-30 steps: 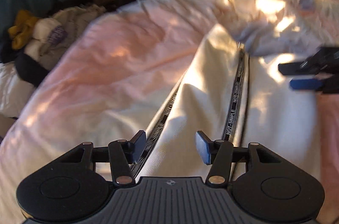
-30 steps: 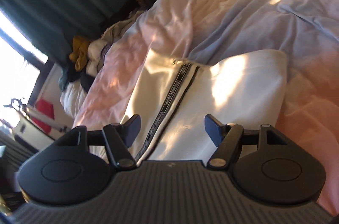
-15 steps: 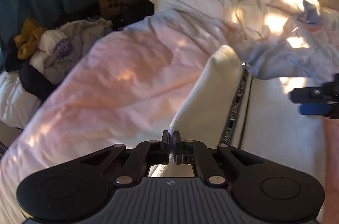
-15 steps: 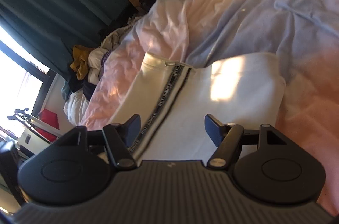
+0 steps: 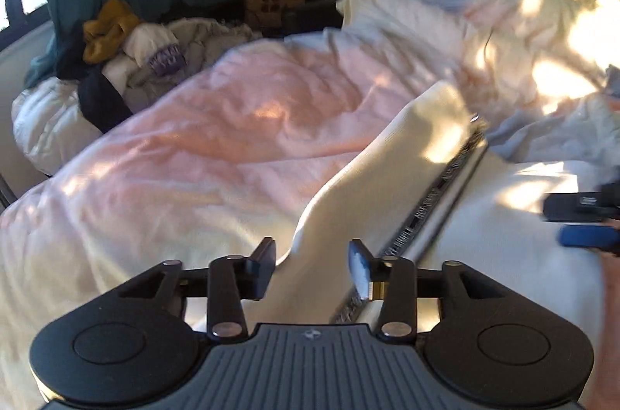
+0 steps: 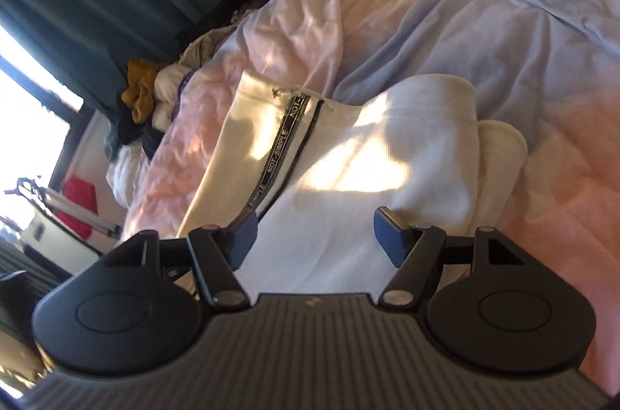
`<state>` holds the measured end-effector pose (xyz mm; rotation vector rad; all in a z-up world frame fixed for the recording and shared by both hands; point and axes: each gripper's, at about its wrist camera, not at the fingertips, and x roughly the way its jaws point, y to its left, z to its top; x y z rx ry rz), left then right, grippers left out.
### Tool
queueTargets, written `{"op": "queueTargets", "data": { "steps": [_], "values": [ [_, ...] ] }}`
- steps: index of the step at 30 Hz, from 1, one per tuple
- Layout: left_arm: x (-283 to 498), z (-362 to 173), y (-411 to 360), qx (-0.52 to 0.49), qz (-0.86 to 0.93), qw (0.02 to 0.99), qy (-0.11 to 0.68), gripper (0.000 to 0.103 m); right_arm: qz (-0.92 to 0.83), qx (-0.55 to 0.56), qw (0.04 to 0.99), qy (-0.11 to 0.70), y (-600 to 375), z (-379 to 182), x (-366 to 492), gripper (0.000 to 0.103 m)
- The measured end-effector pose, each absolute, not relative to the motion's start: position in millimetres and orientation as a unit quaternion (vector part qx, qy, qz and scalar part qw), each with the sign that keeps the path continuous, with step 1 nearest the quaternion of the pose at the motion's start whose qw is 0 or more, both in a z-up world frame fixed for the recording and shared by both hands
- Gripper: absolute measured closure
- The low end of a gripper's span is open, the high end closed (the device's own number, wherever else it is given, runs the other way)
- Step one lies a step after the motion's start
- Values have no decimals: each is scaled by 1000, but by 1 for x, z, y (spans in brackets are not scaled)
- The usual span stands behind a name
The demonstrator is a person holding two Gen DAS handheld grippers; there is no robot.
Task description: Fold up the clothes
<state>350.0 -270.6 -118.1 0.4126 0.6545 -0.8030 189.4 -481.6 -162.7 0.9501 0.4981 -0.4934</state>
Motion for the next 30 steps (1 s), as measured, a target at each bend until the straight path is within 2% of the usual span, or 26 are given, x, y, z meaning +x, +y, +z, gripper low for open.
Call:
{"op": "queueTargets", "data": {
  "steps": [3,6,12,15,17,20,22,26,30],
  "values": [
    [328,-99,-236,171,-352,866,312,55,-208,409,851,255,-469,-157,196,34],
    [300,-77,-194,133,-310,889,309,47,-177,365,872,275,-454,-150,202,33],
    [232,-42,-115,30,-232,921,313,39,-103,285,914,269,-407,-121,194,33],
    [196,-29,-85,-1,-206,931,301,32,-70,256,928,260,-388,-107,184,33],
    [173,-24,-64,-24,-191,938,289,21,-47,247,933,257,-380,-100,177,33],
    [144,-25,-40,-45,-178,941,284,14,-26,229,941,248,-369,-89,163,33],
    [130,-33,-24,-61,-178,940,285,12,-26,240,941,237,-372,-84,151,33],
    [115,-47,10,-102,-155,938,293,11,-66,345,909,223,-411,-89,127,33],
    [109,-51,33,-146,-152,931,298,11,-123,518,818,218,-476,-120,104,33]
  ]
}}
